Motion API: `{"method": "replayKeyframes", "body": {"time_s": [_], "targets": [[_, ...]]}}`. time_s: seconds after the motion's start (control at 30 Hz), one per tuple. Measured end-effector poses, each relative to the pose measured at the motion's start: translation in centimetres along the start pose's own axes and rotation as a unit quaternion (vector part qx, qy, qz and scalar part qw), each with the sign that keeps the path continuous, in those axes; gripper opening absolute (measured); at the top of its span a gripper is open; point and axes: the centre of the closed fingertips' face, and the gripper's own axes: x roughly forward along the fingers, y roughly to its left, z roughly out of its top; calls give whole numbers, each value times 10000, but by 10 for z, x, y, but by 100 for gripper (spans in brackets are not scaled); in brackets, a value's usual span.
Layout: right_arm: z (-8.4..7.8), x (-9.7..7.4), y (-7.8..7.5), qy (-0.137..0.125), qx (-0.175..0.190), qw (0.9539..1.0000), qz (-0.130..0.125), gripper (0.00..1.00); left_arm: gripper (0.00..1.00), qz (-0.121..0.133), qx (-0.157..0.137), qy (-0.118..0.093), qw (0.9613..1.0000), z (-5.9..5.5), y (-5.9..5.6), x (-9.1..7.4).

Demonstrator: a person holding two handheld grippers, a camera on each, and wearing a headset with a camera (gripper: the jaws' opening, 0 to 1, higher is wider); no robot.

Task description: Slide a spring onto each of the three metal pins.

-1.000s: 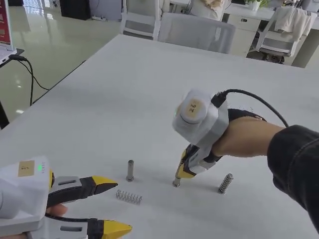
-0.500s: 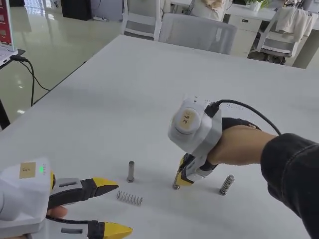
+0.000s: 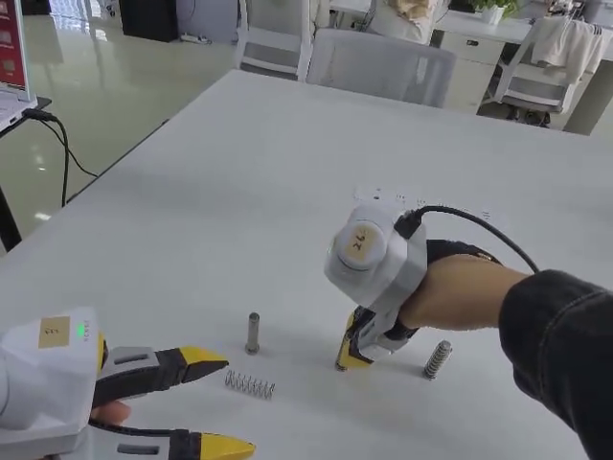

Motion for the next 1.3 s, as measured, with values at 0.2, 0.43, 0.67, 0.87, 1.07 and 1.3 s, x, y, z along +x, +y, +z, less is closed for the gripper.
{"method": "replayKeyframes", "body": {"time_s": [0.2, 0.43, 0.67, 0.87, 1.07, 1.3], "targets": [[1, 0, 0, -50, -30, 10000, -25, 12, 47, 6, 14, -8, 10000, 1, 0, 0], [2, -2, 0, -98, -82, 9999, -68, 20, 47, 10, 20, -2, 10000, 1, 0, 0], [13, -12, 0, -186, -235, 9994, -189, 23, 47, 14, 27, 3, 10000, 1, 1, 0], [29, -19, 3, -296, -428, 9983, -276, 23, 47, 4, 50, -8, 10000, 2, 0, 0], [43, -24, 10, -394, -588, 9971, -286, 23, 47, 31, 52, -12, 10000, 2, 1, -2], [58, -22, 22, -577, -599, 9964, -158, 23, 47, 53, 64, -24, 10000, 3, 1, -3]]}}
